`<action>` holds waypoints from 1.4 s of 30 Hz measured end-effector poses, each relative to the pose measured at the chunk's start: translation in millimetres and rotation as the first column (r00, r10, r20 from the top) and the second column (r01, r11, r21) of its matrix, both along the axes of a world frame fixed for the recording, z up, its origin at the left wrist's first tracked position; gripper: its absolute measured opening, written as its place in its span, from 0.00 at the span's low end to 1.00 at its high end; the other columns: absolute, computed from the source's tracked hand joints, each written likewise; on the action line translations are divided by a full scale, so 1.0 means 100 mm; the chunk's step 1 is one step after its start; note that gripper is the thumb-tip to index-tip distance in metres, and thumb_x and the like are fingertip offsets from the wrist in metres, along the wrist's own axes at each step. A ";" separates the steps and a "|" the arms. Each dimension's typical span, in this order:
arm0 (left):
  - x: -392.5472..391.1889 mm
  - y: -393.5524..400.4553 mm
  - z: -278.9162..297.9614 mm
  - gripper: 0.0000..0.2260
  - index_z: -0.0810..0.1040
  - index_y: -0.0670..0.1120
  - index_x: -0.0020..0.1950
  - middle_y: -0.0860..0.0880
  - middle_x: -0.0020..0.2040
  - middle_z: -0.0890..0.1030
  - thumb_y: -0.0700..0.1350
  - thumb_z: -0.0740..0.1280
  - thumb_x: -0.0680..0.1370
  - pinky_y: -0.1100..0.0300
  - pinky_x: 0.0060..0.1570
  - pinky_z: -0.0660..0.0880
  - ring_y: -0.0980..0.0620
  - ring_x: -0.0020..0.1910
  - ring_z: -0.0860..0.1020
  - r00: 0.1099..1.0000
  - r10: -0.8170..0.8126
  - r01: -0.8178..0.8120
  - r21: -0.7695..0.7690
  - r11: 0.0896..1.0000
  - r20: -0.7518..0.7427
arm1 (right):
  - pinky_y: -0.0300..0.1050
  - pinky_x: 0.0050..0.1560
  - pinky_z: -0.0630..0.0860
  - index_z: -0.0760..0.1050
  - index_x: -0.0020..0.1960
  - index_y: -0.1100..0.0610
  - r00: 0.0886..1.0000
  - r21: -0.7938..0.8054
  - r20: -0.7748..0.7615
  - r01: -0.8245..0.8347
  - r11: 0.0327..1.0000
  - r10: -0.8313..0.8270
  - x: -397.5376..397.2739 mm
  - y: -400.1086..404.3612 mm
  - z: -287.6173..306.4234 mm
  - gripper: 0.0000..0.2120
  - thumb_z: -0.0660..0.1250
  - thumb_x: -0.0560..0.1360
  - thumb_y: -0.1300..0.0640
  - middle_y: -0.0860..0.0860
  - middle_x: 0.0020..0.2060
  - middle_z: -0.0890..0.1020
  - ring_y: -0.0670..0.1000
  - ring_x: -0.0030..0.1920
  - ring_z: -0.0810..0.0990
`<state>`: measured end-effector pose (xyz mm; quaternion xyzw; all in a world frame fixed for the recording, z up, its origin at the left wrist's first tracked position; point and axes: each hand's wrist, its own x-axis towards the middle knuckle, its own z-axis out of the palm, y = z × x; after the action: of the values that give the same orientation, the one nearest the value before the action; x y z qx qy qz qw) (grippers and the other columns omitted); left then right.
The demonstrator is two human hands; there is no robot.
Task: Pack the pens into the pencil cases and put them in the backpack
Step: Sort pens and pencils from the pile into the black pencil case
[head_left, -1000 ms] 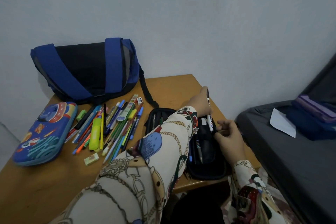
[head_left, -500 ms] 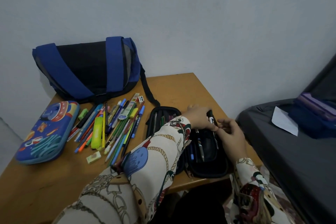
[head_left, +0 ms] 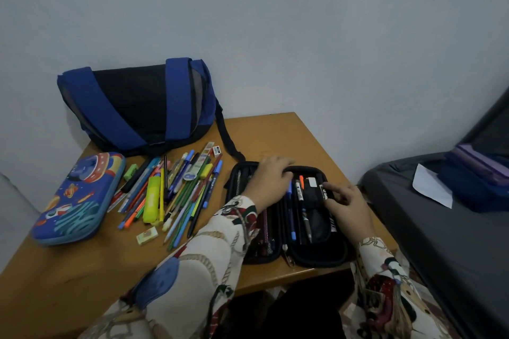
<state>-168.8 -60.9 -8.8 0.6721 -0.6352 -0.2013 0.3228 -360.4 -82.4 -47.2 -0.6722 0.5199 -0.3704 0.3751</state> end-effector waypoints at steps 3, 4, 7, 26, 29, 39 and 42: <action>0.29 0.23 -0.05 0.15 0.78 0.47 0.63 0.49 0.61 0.76 0.39 0.58 0.81 0.54 0.66 0.67 0.51 0.64 0.69 0.988 0.141 -0.133 -0.106 0.985 0.069 | 0.51 0.56 0.73 0.80 0.54 0.43 1.000 -0.001 0.011 0.008 1.000 -0.008 0.01 0.00 -0.01 0.15 0.69 0.74 0.61 0.45 0.48 0.74 0.48 0.52 0.75; 0.37 0.30 -0.08 0.14 0.79 0.47 0.61 0.49 0.59 0.77 0.39 0.58 0.80 0.54 0.64 0.68 0.51 0.62 0.70 0.978 0.195 -0.183 -0.138 0.973 0.077 | 0.50 0.55 0.73 0.80 0.54 0.43 1.000 -0.002 0.020 0.015 1.000 -0.015 0.01 0.00 -0.01 0.15 0.68 0.74 0.61 0.45 0.48 0.74 0.48 0.52 0.76; 0.52 0.50 -0.21 0.14 0.80 0.45 0.59 0.48 0.58 0.79 0.36 0.58 0.80 0.54 0.64 0.68 0.49 0.62 0.70 0.941 0.334 -0.321 -0.166 0.932 0.055 | 0.50 0.53 0.73 0.81 0.54 0.45 0.998 -0.008 0.036 0.045 0.999 -0.045 0.01 0.01 -0.01 0.14 0.64 0.75 0.61 0.45 0.49 0.75 0.47 0.51 0.76; 0.63 0.87 -0.21 0.13 0.77 0.45 0.64 0.47 0.58 0.80 0.41 0.60 0.81 0.52 0.60 0.72 0.47 0.59 0.73 0.784 0.609 -0.557 -0.299 0.775 0.118 | 0.49 0.56 0.65 0.72 0.45 0.47 0.845 -0.204 -0.534 -0.114 0.972 -0.012 1.02 0.49 0.18 0.21 0.63 0.71 0.29 0.42 0.43 0.74 0.48 0.51 0.73; 0.80 0.88 -0.15 0.11 0.79 0.44 0.59 0.46 0.55 0.79 0.45 0.60 0.81 0.54 0.57 0.71 0.47 0.58 0.72 0.708 0.616 -0.558 -0.262 0.788 0.345 | 0.48 0.54 0.65 0.70 0.42 0.46 0.870 -0.219 -0.493 -0.151 0.964 0.024 0.99 0.50 0.15 0.24 0.62 0.68 0.26 0.42 0.41 0.73 0.48 0.48 0.72; 0.86 0.75 -0.07 0.11 0.80 0.42 0.56 0.43 0.53 0.80 0.44 0.60 0.81 0.52 0.54 0.72 0.42 0.57 0.74 0.627 0.465 -0.576 -0.030 0.817 0.625 | 0.49 0.59 0.63 0.70 0.41 0.46 0.856 -0.233 -0.511 -0.227 0.946 0.080 0.98 0.55 0.17 0.13 0.66 0.72 0.38 0.42 0.39 0.70 0.48 0.50 0.70; 0.86 0.75 -0.03 0.11 0.80 0.42 0.54 0.43 0.52 0.81 0.45 0.61 0.81 0.52 0.50 0.74 0.42 0.56 0.75 0.662 0.491 -0.591 -0.009 0.807 0.567 | 0.49 0.61 0.63 0.72 0.40 0.47 0.876 -0.220 -0.472 -0.226 0.949 0.100 0.98 0.54 0.16 0.09 0.66 0.73 0.43 0.42 0.38 0.71 0.47 0.49 0.71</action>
<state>-82.9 14.4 -12.3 0.8846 -0.4498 0.0482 0.1135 -262.4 -28.3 -31.1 -0.8263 0.4791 -0.2365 0.1784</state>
